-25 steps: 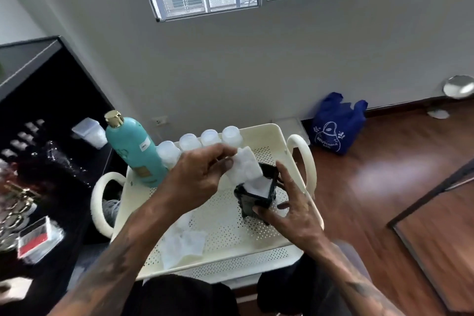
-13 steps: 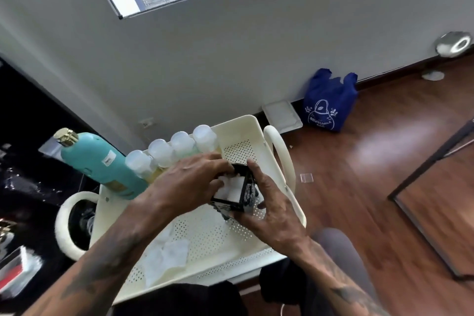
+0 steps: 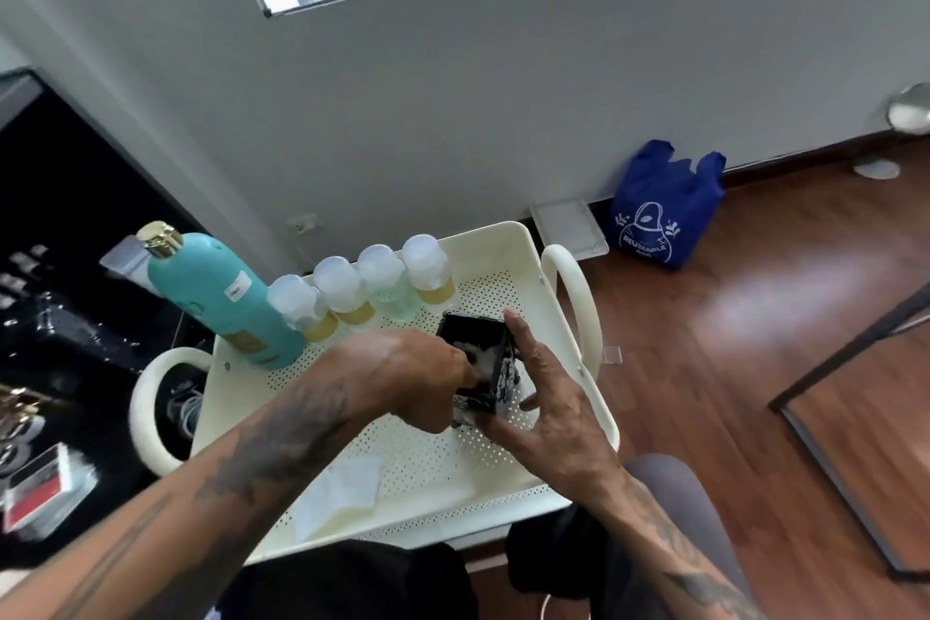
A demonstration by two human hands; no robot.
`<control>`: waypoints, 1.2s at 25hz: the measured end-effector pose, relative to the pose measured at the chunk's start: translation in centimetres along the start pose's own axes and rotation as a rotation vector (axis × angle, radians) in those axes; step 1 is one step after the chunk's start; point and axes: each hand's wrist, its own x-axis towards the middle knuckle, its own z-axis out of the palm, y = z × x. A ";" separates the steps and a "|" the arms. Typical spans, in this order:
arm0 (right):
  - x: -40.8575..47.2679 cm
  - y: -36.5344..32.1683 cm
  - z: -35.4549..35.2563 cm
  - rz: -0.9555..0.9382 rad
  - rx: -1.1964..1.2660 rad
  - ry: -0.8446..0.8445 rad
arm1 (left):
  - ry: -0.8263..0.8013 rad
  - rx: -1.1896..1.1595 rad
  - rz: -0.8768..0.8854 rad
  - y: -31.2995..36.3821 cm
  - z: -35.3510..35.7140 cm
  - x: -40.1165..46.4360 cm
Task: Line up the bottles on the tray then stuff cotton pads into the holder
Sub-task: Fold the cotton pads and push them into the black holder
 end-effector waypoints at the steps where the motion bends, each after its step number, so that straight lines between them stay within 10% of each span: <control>1: 0.0 0.1 -0.1 0.002 -0.007 -0.003 | 0.051 -0.095 0.033 -0.8 0.4 -0.9; 7: -0.2 -0.9 -0.2 -0.006 -0.002 -0.007 | 0.792 -0.999 -0.179 -6.1 11.6 -8.0; 14: -6.2 -5.6 0.7 -0.178 -0.143 0.266 | 0.441 -1.273 -0.490 -5.1 24.2 -4.6; 23: 1.5 -8.8 13.3 0.085 -0.513 -0.742 | 0.490 -1.284 -0.464 -6.0 25.7 -2.5; 30: 1.7 -6.2 14.5 -0.128 -0.652 -0.660 | 0.731 -1.239 -0.509 -4.9 25.6 -2.5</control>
